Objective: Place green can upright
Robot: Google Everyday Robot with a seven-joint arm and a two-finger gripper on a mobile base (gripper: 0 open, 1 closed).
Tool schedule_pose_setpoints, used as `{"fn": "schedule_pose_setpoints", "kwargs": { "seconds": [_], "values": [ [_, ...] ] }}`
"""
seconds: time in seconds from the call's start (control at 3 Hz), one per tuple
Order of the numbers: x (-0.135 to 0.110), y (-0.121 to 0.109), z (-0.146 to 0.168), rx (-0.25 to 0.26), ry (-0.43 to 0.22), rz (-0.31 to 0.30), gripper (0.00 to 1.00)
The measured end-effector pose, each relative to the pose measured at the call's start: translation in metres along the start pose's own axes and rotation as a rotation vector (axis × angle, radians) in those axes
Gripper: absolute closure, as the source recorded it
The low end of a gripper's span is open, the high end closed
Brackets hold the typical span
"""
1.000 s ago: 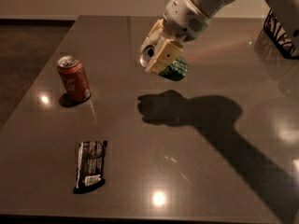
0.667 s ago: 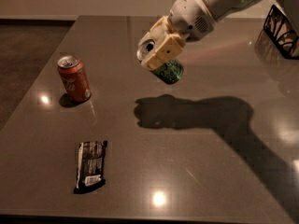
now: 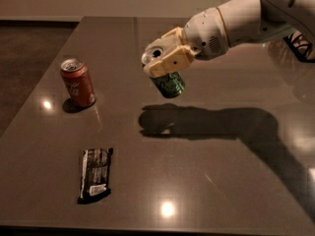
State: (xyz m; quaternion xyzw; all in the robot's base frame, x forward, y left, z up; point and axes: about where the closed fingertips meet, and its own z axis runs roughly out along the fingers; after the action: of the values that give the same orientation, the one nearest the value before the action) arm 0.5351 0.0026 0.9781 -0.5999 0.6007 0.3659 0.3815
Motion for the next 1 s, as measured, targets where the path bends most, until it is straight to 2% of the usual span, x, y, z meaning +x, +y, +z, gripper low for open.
{"fn": "schedule_pose_setpoints", "kwargs": {
  "seconds": [0.67, 1.0],
  "values": [
    [0.012, -0.01, 0.015, 0.094, -0.183, 0.051, 1.0],
    [0.019, -0.017, 0.022, 0.108, -0.251, 0.11, 1.0]
  ]
}}
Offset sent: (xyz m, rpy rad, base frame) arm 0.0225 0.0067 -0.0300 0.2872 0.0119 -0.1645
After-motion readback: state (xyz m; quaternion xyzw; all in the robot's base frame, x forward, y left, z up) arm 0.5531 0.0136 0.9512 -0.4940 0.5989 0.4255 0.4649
